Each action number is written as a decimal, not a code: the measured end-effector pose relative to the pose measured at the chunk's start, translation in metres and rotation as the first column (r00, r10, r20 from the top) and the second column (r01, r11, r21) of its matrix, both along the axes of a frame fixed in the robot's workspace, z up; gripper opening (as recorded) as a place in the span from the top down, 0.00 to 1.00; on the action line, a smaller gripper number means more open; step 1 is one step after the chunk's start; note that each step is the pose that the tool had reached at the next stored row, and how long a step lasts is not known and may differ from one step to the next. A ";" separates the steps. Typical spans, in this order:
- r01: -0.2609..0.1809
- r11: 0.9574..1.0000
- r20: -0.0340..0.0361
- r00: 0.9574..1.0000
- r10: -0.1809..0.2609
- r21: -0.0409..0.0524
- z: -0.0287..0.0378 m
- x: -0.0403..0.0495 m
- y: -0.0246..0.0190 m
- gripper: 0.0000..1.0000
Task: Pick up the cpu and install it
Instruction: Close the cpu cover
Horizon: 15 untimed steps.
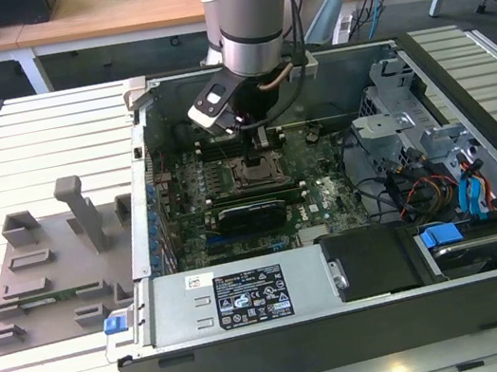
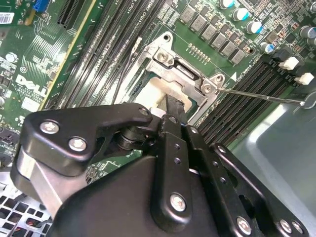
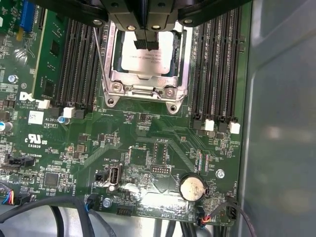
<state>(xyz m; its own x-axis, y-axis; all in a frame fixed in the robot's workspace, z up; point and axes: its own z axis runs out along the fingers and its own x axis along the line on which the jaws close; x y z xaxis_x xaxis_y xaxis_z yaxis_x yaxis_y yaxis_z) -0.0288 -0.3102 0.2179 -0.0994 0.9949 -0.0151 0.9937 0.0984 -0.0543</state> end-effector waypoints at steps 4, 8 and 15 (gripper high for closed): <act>0.000 1.000 0.000 1.000 0.000 0.000 0.0046 0.0000 0.0000 0.89; 0.000 1.000 0.000 1.000 0.000 -0.001 0.0079 0.0000 0.0000 0.89; 0.000 1.000 0.000 1.000 0.000 -0.001 0.0128 0.0000 0.0000 0.89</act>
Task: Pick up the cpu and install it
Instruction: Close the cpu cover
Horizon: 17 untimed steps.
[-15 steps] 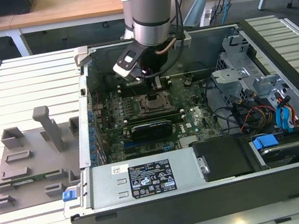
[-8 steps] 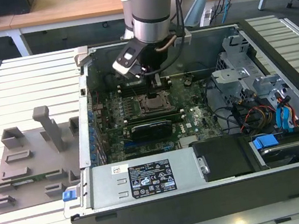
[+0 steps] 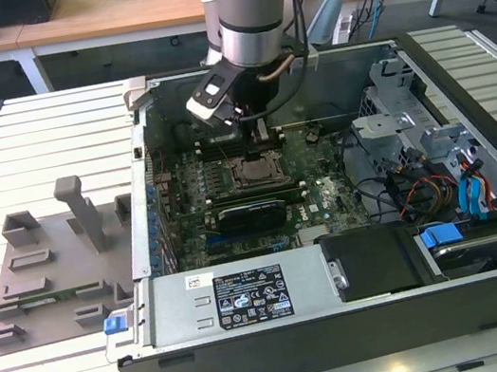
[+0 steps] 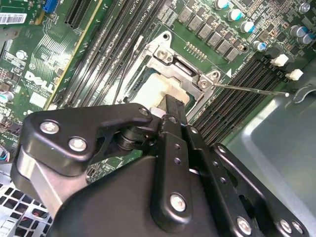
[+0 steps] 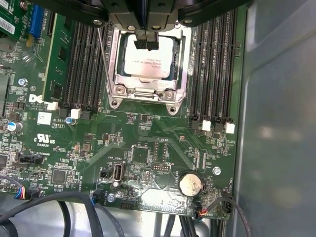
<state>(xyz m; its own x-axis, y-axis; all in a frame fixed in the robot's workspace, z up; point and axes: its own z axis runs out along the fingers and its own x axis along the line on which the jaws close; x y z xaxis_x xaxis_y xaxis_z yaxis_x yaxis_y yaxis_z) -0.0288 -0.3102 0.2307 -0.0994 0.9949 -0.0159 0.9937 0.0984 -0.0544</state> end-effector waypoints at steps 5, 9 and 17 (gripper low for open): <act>0.000 1.000 0.000 1.000 0.000 0.000 0.0059 0.0000 0.0000 0.89; 0.000 1.000 0.000 1.000 0.000 0.000 0.0360 0.0000 0.0000 0.89; 0.000 1.000 0.000 1.000 0.000 0.000 0.0424 0.0000 0.0000 0.89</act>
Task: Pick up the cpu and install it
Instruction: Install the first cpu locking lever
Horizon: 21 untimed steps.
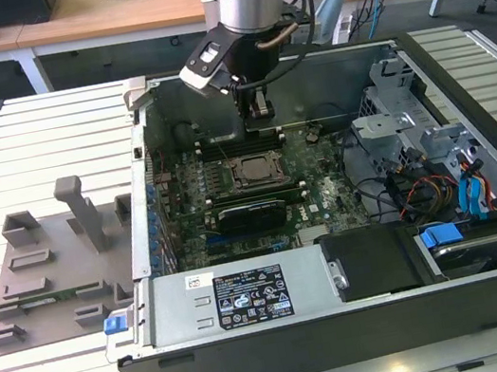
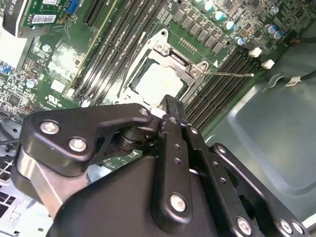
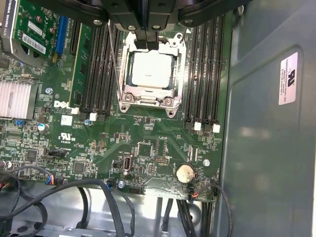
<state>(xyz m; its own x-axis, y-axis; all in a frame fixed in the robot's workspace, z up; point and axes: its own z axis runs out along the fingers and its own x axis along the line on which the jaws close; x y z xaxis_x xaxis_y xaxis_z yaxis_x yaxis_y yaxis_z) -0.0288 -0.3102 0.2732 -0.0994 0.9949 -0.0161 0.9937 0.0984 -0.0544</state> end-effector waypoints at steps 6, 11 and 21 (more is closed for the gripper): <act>-0.131 0.991 0.000 0.991 0.131 0.000 0.0001 0.0000 0.0000 0.89; -0.313 0.950 0.000 0.950 0.313 0.000 0.0001 0.0000 0.0000 0.89; -0.520 0.854 0.000 0.854 0.520 0.000 0.0001 0.0000 0.0000 0.89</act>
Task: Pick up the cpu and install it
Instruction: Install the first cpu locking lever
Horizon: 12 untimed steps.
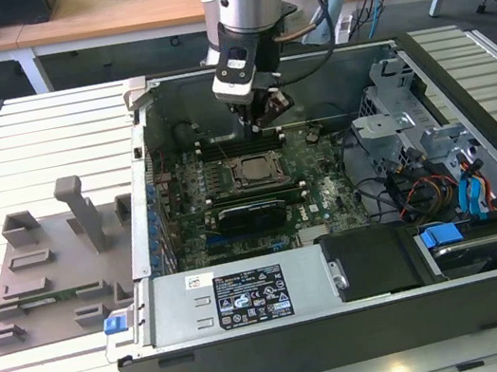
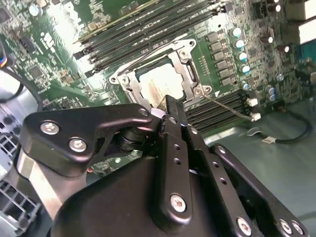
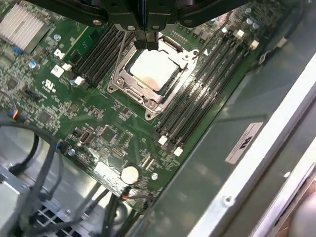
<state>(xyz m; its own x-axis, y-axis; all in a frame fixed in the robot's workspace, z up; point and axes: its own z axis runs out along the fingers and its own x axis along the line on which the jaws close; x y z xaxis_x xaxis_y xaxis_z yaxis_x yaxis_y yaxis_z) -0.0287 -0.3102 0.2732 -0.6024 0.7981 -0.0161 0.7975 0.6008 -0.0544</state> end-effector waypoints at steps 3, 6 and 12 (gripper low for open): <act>-0.050 0.999 0.000 0.999 0.050 0.000 0.0000 0.0000 0.0000 0.89; -0.137 0.991 0.000 0.991 0.137 0.000 0.0000 0.0000 0.0000 0.89; -0.318 0.948 0.000 0.948 0.318 0.000 0.0000 0.0000 0.0000 0.89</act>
